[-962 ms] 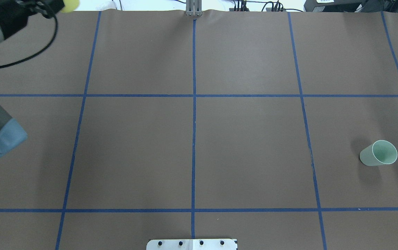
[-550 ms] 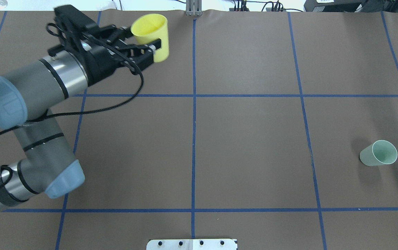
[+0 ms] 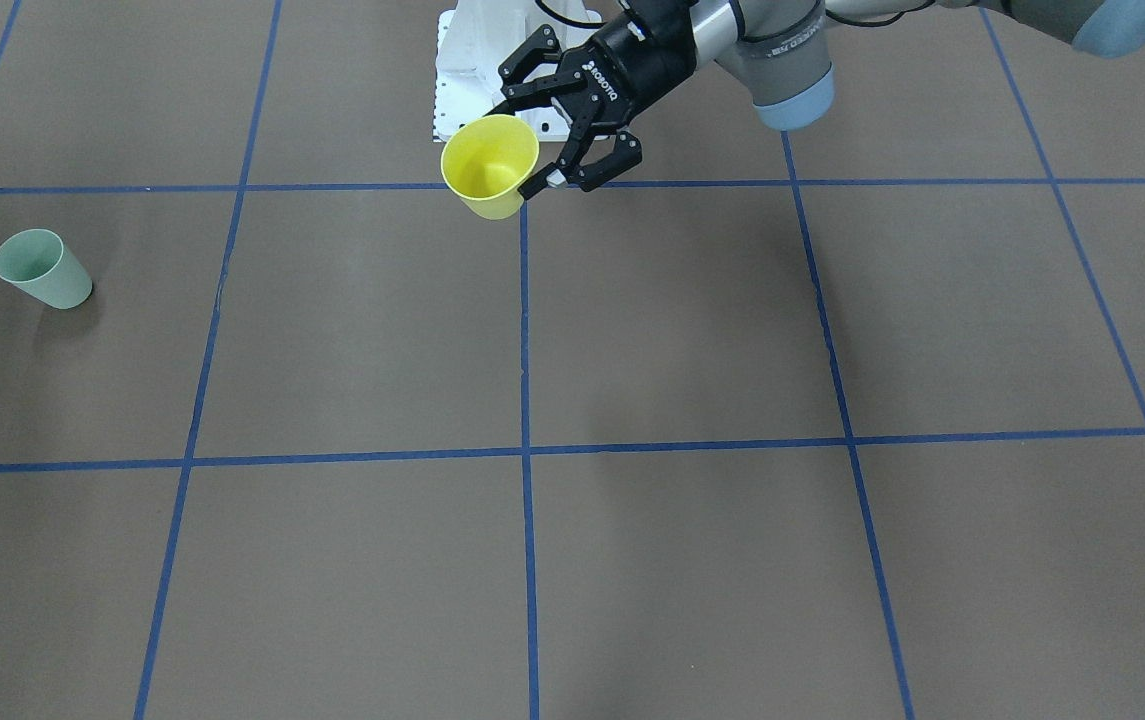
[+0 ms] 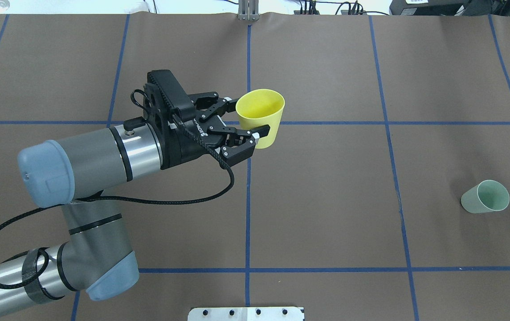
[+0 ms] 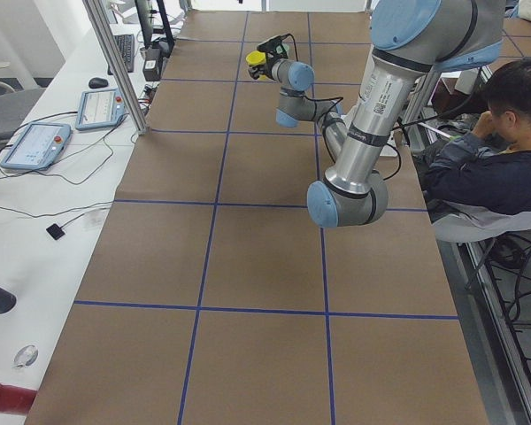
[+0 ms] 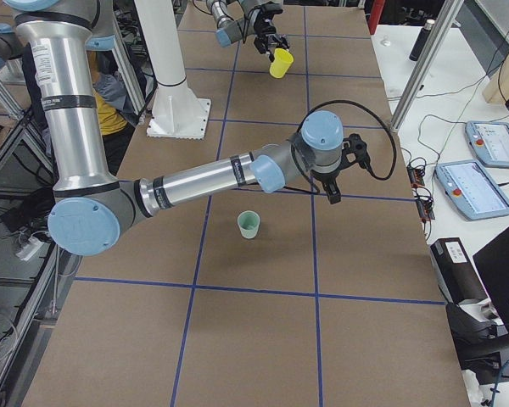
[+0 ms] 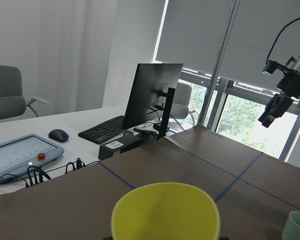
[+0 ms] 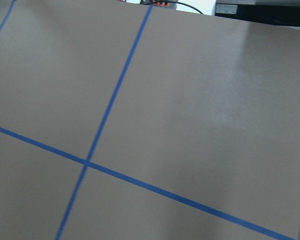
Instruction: Transfer and stack yellow cup on green cup
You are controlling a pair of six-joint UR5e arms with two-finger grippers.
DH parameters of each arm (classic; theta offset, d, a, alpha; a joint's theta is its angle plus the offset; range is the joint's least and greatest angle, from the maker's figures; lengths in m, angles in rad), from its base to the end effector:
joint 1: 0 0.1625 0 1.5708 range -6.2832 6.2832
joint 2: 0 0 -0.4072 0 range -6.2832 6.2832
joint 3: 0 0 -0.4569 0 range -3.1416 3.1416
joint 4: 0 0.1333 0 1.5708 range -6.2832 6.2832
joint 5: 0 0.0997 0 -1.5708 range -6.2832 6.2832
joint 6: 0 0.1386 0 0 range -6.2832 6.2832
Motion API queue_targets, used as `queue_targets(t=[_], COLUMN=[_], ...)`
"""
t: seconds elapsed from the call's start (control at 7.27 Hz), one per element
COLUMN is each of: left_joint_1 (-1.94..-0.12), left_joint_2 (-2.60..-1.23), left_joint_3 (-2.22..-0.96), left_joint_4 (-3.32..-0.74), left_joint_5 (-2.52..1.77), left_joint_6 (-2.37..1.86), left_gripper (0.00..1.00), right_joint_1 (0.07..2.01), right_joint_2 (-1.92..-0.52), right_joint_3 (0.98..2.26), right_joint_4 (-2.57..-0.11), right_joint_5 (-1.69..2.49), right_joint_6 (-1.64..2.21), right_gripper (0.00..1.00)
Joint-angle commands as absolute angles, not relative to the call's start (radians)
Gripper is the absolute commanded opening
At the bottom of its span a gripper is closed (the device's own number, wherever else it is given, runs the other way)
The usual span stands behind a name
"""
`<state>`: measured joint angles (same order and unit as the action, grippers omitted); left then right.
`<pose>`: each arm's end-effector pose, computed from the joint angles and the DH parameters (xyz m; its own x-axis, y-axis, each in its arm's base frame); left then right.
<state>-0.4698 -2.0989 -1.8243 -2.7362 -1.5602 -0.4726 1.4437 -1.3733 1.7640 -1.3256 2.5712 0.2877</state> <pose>0.4934 -0.4016 0.0487 0.2618 0.8656 -0.4268 0.5017 0.2557 0.8263 -0.0630 -0.6241 0.3888 0.4818 -0.3147 0.8179 -0.0362 0.9254 0.3773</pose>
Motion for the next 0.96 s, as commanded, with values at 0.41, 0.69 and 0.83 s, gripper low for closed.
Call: queue_targets(t=[0.41, 0.69, 0.83], left_joint_1=[-0.479, -0.547, -0.573], left_joint_2=[-2.108, -2.108, -2.108], left_joint_3=[-1.819, -1.789, -1.758], left_joint_4=[-2.77, -2.761, -2.761], left_joint_5=[-1.641, -1.678, -1.692], left_joint_6=[-0.129, -0.283, -0.346], left_gripper=[0.0, 0.0, 0.0], right_joint_1=[1.215, 1.137, 1.111], right_joint_2=[-1.047, -0.996, -0.952], right_joint_3=[1.838, 1.881, 1.879], right_joint_4=[-1.422, -1.422, -1.424], right_joint_5=[2.53, 2.468, 2.453], right_joint_6=[0.829, 0.951, 1.007], right_gripper=[0.99, 0.99, 0.99])
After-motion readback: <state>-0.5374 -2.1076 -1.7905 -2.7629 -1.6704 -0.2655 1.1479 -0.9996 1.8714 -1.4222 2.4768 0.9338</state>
